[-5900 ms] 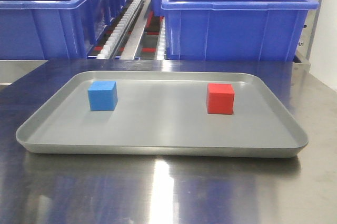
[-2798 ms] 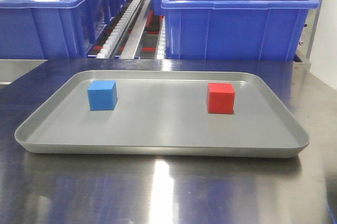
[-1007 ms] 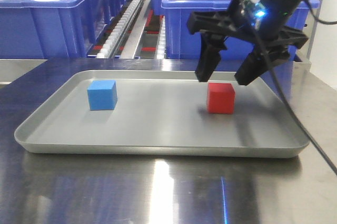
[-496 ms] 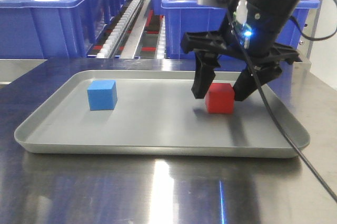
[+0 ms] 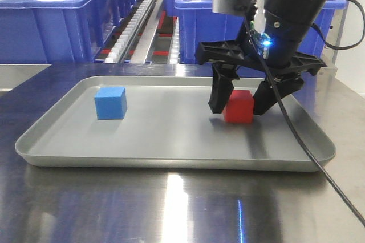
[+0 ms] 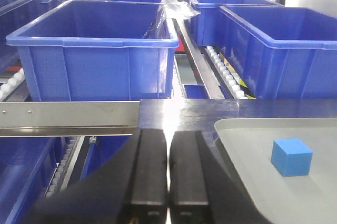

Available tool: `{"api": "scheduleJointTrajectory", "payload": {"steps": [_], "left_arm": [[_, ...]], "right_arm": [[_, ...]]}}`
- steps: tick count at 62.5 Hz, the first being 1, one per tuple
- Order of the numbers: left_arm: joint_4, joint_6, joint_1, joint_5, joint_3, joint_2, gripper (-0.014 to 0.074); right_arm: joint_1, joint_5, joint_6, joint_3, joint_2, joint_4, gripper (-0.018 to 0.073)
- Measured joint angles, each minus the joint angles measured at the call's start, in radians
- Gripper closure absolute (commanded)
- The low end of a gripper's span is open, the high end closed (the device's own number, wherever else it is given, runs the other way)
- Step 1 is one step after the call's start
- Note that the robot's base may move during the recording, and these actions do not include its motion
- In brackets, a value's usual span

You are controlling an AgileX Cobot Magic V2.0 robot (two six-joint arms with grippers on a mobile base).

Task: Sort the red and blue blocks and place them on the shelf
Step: 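Close the right gripper on the red cube and lift it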

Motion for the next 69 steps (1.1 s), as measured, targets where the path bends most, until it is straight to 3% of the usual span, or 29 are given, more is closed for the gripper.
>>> {"api": "scheduleJointTrajectory", "payload": {"steps": [18,50,69], "left_arm": [[0.000,0.000,0.000,0.000,0.000,0.000,0.0472],[0.000,0.000,0.000,0.000,0.000,0.000,0.0472],[0.000,0.000,0.000,0.000,0.000,0.000,0.0472]], "right_arm": [[0.000,-0.023,0.000,0.000,0.000,0.000,0.0106],[0.009,-0.019,0.000,-0.080,-0.004,0.000,0.0508],[0.009,-0.046,0.000,-0.091,-0.130,-0.041,0.0511]]}}
